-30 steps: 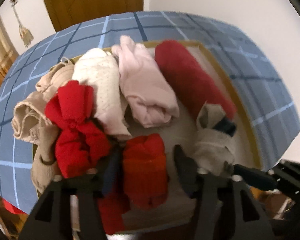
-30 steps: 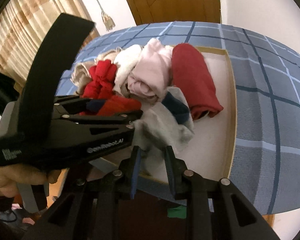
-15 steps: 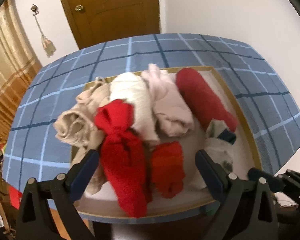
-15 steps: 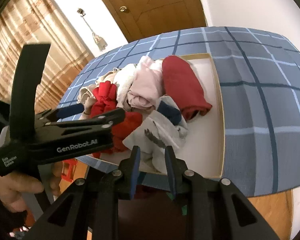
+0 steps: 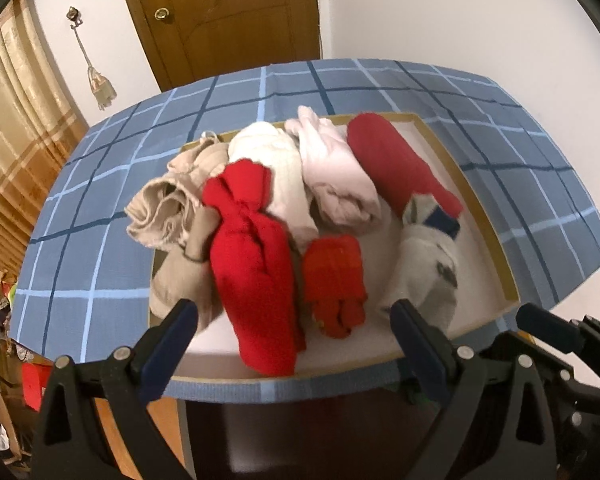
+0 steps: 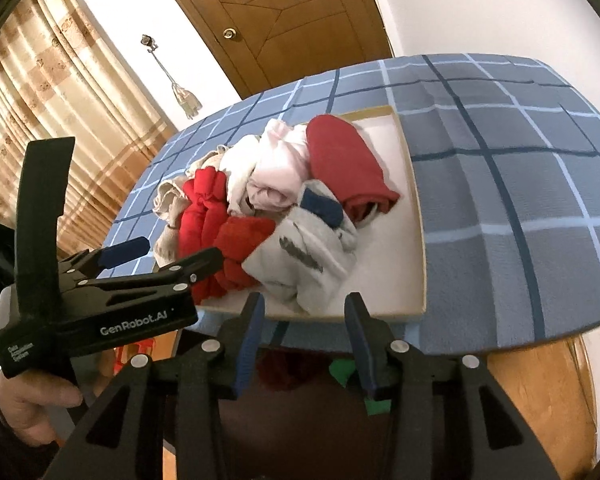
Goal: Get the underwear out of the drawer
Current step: 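Withdraw both tools from the tray and lower them into the drawer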
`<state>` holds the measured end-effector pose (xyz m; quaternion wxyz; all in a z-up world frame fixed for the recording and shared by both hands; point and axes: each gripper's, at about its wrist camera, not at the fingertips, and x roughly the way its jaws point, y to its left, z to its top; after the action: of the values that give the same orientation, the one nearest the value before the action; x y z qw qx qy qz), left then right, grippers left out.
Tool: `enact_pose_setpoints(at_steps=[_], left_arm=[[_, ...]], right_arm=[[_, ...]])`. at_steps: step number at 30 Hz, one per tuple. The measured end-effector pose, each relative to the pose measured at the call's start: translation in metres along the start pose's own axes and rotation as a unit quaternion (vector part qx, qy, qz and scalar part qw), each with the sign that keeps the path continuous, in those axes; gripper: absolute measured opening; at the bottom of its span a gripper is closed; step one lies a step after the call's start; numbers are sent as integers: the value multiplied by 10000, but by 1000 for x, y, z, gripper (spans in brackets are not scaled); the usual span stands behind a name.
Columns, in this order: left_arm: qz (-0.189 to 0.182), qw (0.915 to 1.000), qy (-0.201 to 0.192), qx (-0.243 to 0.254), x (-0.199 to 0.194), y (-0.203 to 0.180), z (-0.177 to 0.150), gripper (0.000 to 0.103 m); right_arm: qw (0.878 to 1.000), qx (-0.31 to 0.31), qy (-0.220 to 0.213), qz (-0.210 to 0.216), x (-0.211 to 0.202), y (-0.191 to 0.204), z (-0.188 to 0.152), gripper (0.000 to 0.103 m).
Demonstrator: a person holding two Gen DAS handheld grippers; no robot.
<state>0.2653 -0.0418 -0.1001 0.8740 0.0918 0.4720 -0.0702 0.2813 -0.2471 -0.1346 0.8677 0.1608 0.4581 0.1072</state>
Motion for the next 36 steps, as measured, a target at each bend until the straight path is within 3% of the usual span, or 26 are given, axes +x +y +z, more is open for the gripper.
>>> enact_pose_setpoints(at_steps=[18, 29, 36], left_arm=[[64, 9993, 317, -172, -16, 14, -65, 98], [89, 9983, 536, -219, -13, 20, -105, 98], [92, 9958, 873, -274, 2, 22, -140, 97]], right_arm=[[9993, 283, 69, -222, -24, -14, -59, 45], [9976, 322, 404, -470, -18, -23, -90, 45], [9957, 172, 675, -616, -6, -27, -117, 45]])
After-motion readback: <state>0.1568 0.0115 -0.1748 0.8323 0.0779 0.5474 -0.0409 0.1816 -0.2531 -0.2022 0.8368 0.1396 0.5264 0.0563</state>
